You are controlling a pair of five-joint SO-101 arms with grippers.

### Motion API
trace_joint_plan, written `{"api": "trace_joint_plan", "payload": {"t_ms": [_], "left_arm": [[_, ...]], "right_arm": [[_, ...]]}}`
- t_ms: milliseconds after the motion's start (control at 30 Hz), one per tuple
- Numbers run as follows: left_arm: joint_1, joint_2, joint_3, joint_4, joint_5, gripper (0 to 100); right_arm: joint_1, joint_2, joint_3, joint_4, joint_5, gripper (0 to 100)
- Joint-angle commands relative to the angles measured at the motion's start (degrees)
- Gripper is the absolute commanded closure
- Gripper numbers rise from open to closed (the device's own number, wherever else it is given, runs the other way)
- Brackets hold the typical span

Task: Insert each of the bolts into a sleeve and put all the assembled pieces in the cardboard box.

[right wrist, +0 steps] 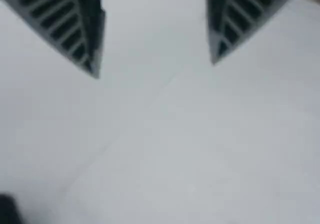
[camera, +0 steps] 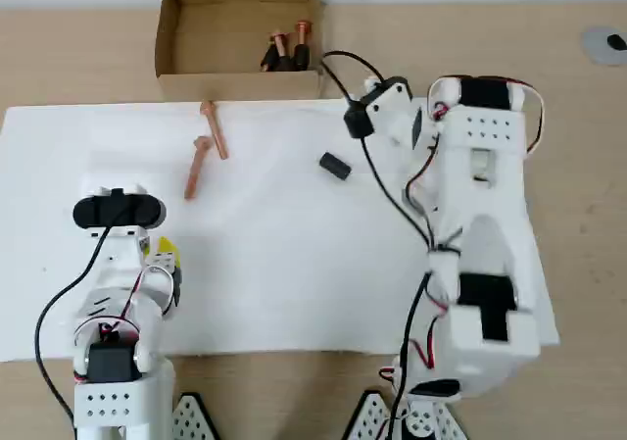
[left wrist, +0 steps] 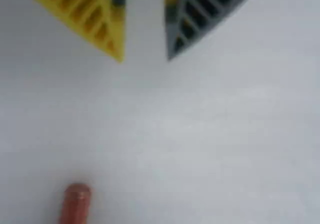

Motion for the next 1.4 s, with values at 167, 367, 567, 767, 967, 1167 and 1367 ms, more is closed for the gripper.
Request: {"api": "trace_joint_plan", "payload": {"t_ms": [167, 367, 567, 767, 967, 1167, 1367], "left_arm": [[-0.3, -0.5, -0.9, -3.3, 0.7, 94], [-0.1, 4.8, -7.6, 2.5, 7.5, 94], [-0.1, 23.1, -23.6, 3.0, 12.8, 93], [0.3, 52.9, -44.9, 3.3, 13.9, 88], [-0.1, 74.9, -56.2, 3.3, 17.1, 88], [0.3, 78.4, -57.8, 2.9, 23.6, 88], [0.0, 78.4, -57.7, 3.3, 23.7, 88]], "right_arm": [[1.5, 7.8, -13.5, 1.0, 18.6, 81.5], [1.5, 10.2, -13.3, 1.0, 27.2, 81.5], [1.6, 14.6, -14.0, 0.2, 28.5, 81.5], [1.6, 19.5, -20.4, -0.1, 28.5, 81.5], [1.6, 24.9, -26.2, 0.2, 28.7, 81.5], [1.6, 32.0, -30.2, -0.1, 28.7, 81.5], [1.6, 40.6, -36.1, 0.2, 28.7, 81.5]]}}
